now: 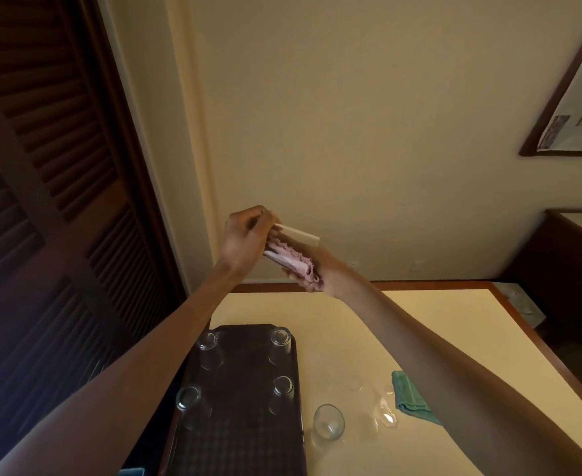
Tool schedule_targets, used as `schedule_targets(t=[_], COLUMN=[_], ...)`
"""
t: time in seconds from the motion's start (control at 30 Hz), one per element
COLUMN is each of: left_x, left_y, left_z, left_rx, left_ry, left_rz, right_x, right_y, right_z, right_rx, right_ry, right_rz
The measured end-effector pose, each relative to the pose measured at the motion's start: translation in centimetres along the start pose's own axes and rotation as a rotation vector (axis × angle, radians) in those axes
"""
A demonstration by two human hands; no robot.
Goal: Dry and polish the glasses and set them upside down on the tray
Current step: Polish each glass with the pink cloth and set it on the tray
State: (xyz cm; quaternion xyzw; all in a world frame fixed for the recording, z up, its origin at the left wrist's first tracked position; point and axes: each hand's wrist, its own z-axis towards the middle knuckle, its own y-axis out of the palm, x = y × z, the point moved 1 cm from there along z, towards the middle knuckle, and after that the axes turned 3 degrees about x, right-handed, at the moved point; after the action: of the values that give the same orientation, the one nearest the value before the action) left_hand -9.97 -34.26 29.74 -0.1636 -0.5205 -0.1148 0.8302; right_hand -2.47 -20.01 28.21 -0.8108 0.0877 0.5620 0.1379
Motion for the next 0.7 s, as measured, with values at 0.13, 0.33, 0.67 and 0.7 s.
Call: schedule_targets(t=[0.13,0.33,0.67,0.7], left_x=[-0.2,-1.0,-0.1,-0.3], left_y=[-0.2,-0.9,-1.5,-1.8], left_z=[0.0,0.0,1.2,1.3], left_rx=[-0.011,-0.233,-0.069,-0.032], left_ry=[0.026,-0.503,-0.495,-0.497], left_rz=[-0.075,-0.256,-0.444,-0.465], right_x=[-1.2,-4.1,-3.1,-2.8], right_y=[0.4,-0.2,-0.5,-0.4], right_z=[-1.8,-3.4,0.5,0.5], right_rx=[-0.163,0.525,0.341,0.205], right_ry=[0.148,-0.714,-0.5,-0.406], right_rz=[0.025,-0.93,-0.6,-0.525])
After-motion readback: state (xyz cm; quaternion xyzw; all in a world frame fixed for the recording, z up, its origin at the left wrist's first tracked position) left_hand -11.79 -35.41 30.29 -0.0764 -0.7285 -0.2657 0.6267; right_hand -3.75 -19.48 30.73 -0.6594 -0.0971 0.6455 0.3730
